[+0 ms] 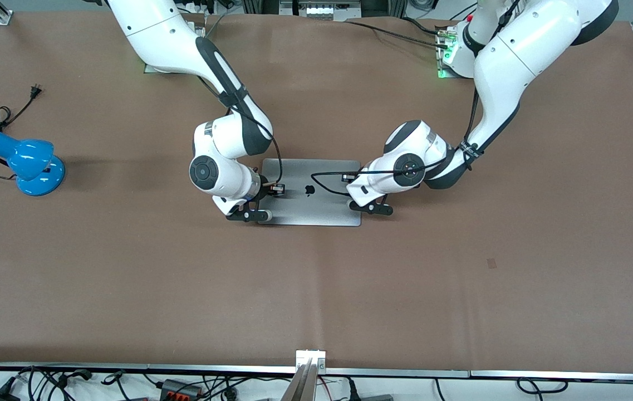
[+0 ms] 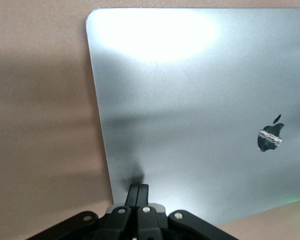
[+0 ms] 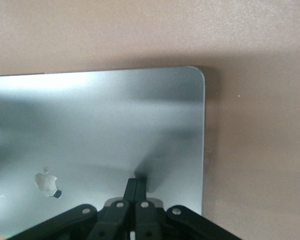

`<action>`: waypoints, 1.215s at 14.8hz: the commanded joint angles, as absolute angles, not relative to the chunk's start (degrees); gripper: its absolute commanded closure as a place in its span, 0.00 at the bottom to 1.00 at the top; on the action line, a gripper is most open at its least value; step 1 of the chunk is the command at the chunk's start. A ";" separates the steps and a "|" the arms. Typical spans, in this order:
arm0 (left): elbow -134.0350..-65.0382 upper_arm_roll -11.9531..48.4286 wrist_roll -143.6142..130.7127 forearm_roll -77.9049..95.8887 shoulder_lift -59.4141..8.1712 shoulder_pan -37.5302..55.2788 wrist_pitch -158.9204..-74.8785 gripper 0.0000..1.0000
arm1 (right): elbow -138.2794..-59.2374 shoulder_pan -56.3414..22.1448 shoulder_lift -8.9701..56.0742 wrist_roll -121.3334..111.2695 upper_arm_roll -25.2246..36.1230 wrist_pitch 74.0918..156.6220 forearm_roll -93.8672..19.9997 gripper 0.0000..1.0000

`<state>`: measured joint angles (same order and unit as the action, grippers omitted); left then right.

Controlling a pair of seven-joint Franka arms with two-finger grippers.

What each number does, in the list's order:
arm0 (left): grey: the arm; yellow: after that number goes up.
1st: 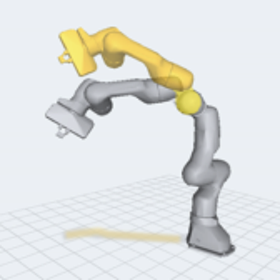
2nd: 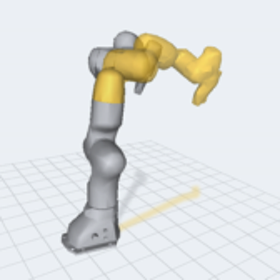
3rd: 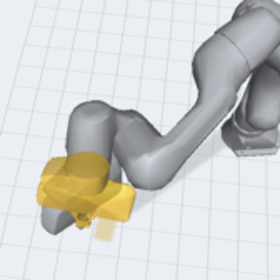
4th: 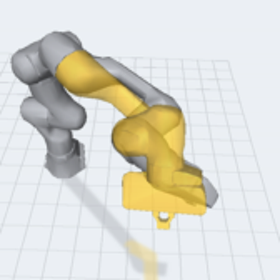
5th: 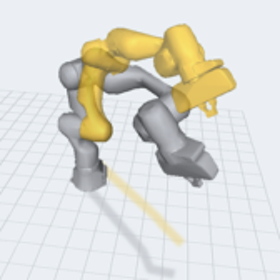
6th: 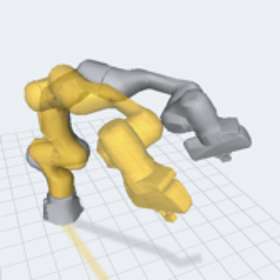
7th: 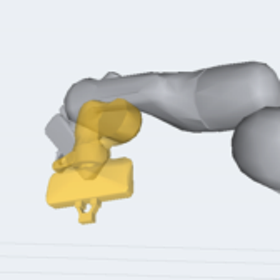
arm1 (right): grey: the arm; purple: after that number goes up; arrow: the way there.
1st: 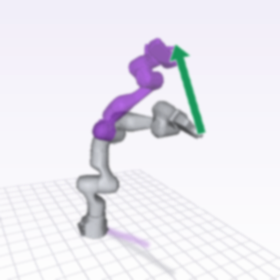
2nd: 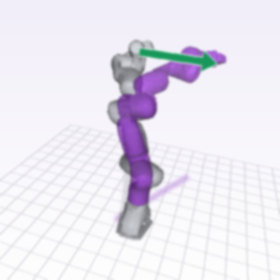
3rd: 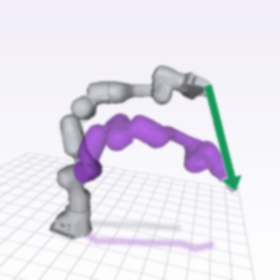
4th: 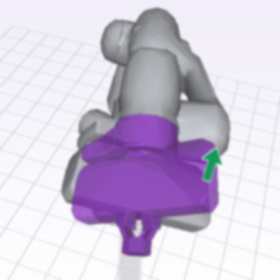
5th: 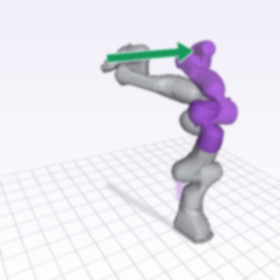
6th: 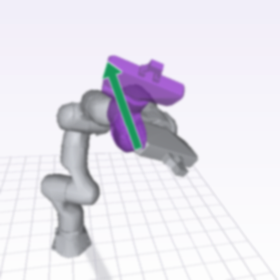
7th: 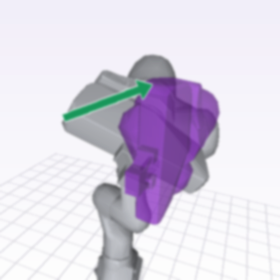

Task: Close laptop with both arms from behind
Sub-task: 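Push the lid down with both grippers until the laptop shuts, then lift both grippers up off the closed laptop lid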

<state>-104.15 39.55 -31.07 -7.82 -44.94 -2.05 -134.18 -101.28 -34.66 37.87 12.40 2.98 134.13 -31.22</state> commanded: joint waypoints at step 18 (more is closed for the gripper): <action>-98.00 38.85 -33.31 -12.92 -25.16 -3.78 -113.39 0.94 | -95.73 -34.72 26.38 12.92 11.59 119.73 -17.51 1.00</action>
<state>-96.81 39.61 -33.14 -11.48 -29.87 -3.44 -116.45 -97.31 -34.61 28.80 12.40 10.24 124.34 -21.11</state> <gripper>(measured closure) 0.938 0.991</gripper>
